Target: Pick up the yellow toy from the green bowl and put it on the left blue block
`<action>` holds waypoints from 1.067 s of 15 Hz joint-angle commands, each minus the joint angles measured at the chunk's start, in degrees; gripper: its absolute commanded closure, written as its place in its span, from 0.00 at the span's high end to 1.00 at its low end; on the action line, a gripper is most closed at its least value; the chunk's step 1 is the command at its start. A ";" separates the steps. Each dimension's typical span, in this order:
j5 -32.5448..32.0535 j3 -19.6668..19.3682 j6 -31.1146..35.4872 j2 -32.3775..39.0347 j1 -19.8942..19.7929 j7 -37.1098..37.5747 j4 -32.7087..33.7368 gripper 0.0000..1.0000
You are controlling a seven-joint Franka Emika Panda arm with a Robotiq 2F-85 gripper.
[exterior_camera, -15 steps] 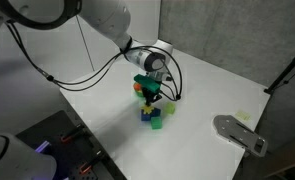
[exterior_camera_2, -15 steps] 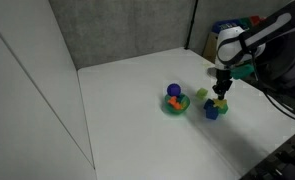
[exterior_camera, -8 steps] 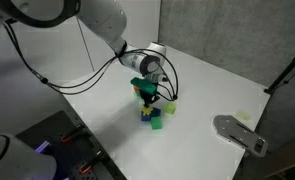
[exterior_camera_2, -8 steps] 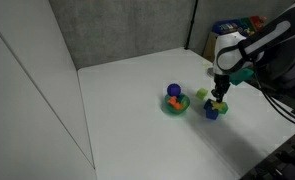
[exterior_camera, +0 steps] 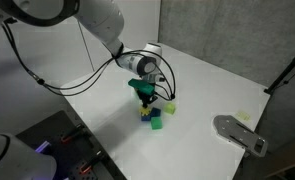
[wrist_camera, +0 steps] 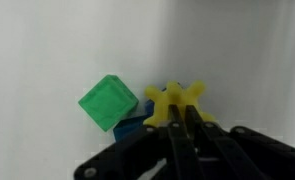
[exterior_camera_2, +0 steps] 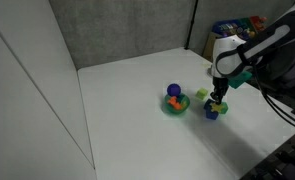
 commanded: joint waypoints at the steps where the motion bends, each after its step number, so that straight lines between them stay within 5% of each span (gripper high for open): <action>1: -2.16 -0.97 1.74 -1.09 0.77 1.66 -1.47 0.04; 11: -2.06 -0.73 2.65 -0.89 0.59 1.29 -1.90 0.05; 13: -1.84 -0.60 2.60 -1.06 0.45 1.14 -2.02 0.36; 16: -1.20 -0.10 2.07 -1.30 0.09 0.50 -1.97 0.54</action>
